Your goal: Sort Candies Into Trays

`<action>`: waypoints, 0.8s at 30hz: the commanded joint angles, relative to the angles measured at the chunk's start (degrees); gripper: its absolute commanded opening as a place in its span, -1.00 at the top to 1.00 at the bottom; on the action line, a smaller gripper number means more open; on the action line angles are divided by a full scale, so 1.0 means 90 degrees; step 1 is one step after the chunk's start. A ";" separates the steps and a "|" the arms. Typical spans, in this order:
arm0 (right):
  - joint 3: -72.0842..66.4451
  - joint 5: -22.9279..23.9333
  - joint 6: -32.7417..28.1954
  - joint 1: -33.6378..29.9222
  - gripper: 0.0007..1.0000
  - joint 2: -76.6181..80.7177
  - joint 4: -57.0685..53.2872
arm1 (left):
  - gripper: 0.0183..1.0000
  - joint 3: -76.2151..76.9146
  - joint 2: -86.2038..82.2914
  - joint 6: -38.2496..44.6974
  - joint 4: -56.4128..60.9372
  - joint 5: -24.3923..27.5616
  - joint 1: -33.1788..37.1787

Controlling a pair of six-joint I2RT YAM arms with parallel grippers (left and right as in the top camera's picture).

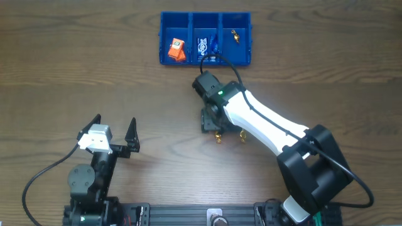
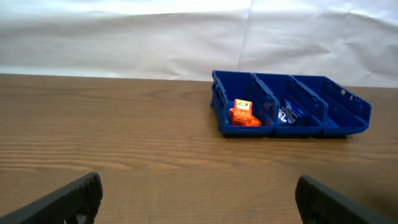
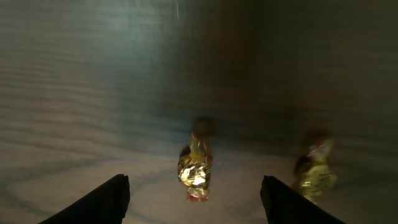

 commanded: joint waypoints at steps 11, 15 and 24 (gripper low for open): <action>-0.0454 -0.0313 0.0420 0.0131 -0.36 0.0231 0.0384 | -1.00 -0.0126 -0.0036 0.0022 -0.0209 0.0117 0.0027; -0.0454 -0.0228 0.0449 0.0131 -0.34 0.0389 0.0396 | -0.99 -0.0126 -0.0036 0.0022 -0.0206 0.0117 0.0027; -0.0454 -0.0032 0.0588 0.0131 -0.16 0.0549 0.0529 | -1.00 -0.0126 -0.0036 0.0022 -0.0209 0.0117 0.0027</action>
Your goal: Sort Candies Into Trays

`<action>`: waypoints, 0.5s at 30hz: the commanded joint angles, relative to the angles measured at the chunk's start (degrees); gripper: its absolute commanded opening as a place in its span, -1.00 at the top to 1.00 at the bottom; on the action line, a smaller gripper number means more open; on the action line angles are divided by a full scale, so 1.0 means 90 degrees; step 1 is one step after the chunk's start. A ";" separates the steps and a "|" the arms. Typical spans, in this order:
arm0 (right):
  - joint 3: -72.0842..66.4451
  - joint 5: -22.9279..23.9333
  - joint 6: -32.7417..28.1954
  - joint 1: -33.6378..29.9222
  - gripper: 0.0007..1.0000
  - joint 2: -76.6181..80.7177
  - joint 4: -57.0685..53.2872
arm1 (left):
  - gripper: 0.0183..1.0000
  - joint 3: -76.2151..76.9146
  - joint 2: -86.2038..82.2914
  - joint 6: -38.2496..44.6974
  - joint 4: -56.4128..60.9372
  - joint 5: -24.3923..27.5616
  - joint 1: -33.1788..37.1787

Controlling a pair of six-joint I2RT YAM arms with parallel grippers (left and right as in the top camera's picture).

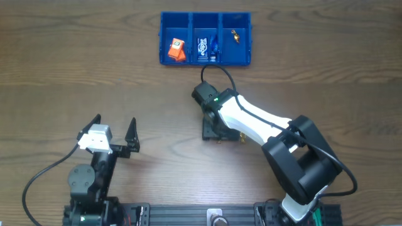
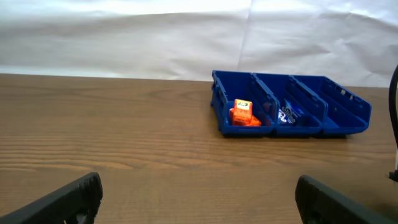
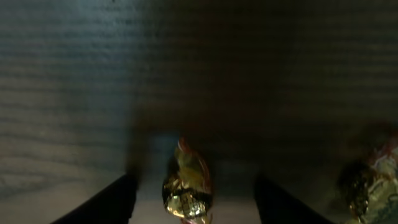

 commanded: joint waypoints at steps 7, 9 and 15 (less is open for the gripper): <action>-0.0027 0.0206 0.0129 0.0027 0.19 0.0058 0.0151 | -1.00 -0.0126 -0.0036 0.0022 -0.0206 0.0117 0.0027; -0.0027 0.0226 0.0146 0.0027 0.29 0.0087 0.0158 | -1.00 -0.0126 -0.0036 0.0022 -0.0204 0.0117 0.0027; -0.0027 0.0255 0.0221 0.0027 0.52 0.0219 0.0199 | -0.99 -0.0126 -0.0036 0.0022 -0.0206 0.0117 0.0027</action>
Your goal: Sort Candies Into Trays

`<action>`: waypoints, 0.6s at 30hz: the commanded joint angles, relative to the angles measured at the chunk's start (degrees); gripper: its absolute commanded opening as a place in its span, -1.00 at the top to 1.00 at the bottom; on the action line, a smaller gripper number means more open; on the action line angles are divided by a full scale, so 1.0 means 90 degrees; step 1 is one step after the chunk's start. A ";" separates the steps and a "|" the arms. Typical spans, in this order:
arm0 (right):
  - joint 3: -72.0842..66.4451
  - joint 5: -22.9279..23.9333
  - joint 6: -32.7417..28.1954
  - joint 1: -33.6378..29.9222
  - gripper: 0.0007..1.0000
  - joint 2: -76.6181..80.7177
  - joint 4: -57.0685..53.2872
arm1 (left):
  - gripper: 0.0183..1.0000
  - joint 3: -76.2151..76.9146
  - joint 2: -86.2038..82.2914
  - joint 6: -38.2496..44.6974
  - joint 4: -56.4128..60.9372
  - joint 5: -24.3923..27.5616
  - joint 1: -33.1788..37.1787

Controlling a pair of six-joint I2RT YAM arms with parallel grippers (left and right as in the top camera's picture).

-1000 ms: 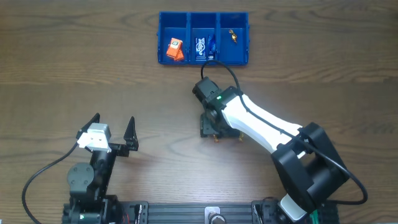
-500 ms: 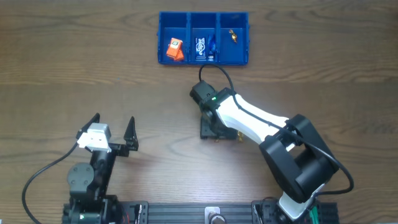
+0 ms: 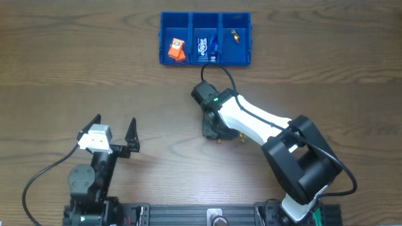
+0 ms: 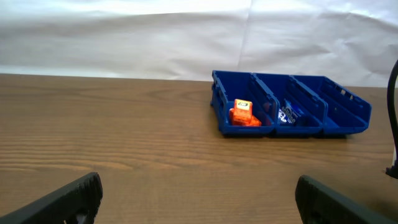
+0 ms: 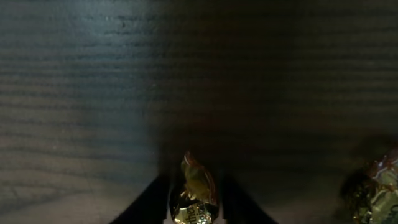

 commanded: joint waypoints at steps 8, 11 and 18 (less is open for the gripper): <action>0.0036 0.0199 -0.0027 0.0017 0.61 -0.0306 0.0066 | -1.00 -0.0126 -0.0036 0.0022 -0.0209 0.0117 0.0027; 0.0250 0.0469 -0.0301 -0.0112 0.62 -0.1025 -0.0168 | -1.00 -0.0126 -0.0036 0.0022 -0.0206 0.0117 0.0027; 0.1889 0.1190 -0.1105 -0.1146 0.67 -0.1455 -0.1127 | -1.00 -0.0126 -0.0036 0.0022 -0.0209 0.0117 0.0027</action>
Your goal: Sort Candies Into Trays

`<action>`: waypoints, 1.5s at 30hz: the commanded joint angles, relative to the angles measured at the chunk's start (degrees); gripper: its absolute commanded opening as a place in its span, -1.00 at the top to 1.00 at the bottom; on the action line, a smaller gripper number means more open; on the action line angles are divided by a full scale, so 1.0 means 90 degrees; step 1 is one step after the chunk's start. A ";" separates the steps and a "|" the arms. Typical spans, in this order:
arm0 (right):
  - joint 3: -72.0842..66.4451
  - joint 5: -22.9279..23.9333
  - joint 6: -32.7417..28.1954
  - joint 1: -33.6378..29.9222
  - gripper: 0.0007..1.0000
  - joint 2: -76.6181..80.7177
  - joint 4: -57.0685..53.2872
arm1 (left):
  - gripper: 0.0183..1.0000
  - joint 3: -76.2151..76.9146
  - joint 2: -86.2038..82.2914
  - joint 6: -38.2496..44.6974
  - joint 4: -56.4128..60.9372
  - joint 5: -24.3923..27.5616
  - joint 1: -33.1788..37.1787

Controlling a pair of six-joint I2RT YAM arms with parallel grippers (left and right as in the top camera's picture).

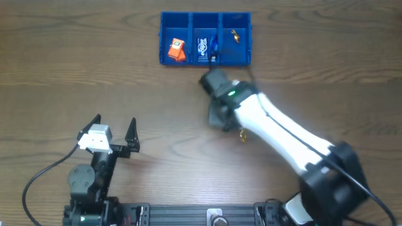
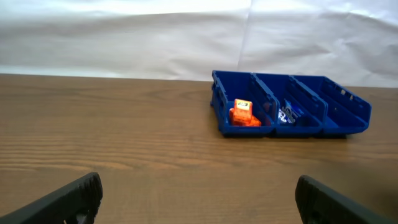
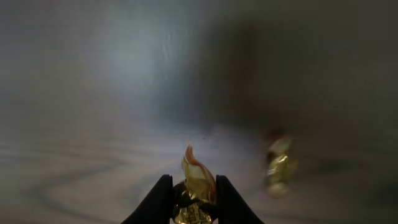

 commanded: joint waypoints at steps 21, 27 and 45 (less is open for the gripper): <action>0.5071 0.0964 -0.2404 -0.1911 0.46 0.3670 0.1088 | -1.00 -0.0126 -0.0036 0.0022 -0.0204 0.0117 0.0027; 0.5071 0.0967 -0.2409 -0.1911 -0.07 0.3718 0.1188 | -1.00 -0.0126 -0.0036 0.0022 -0.0206 0.0117 0.0027; 0.2266 0.0991 -0.1739 -0.1139 -0.11 0.0979 -0.0102 | -1.00 -0.0126 -0.0036 0.0022 -0.0204 0.0117 0.0027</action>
